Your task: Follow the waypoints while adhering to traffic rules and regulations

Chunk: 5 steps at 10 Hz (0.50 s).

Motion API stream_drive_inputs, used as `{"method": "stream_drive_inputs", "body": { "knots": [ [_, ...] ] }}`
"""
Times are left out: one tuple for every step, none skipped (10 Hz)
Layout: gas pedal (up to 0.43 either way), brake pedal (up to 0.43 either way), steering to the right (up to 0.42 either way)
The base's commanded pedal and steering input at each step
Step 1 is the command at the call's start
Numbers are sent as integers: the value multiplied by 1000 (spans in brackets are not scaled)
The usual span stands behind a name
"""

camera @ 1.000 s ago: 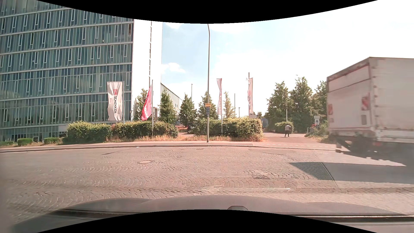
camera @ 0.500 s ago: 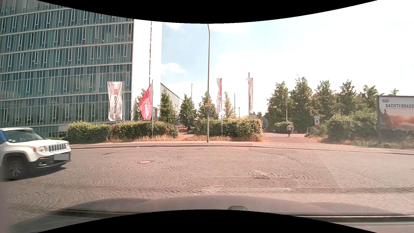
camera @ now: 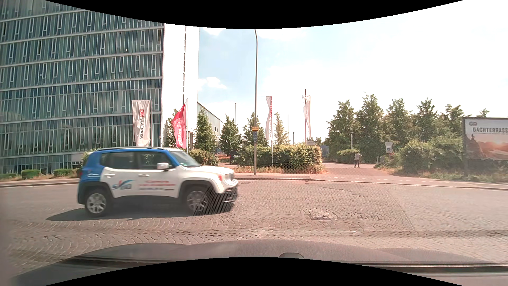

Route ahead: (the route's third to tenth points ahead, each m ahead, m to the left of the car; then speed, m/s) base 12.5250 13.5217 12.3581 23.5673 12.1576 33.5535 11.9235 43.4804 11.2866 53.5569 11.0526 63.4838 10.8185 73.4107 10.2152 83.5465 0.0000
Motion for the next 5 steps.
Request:
{"method": "stream_drive_inputs", "body": {
  "knots": [
    [0, 152, -29],
    [0, 122, -29],
    [0, 91, -29],
    [0, 91, -29],
    [0, 91, -29]
  ]
}}
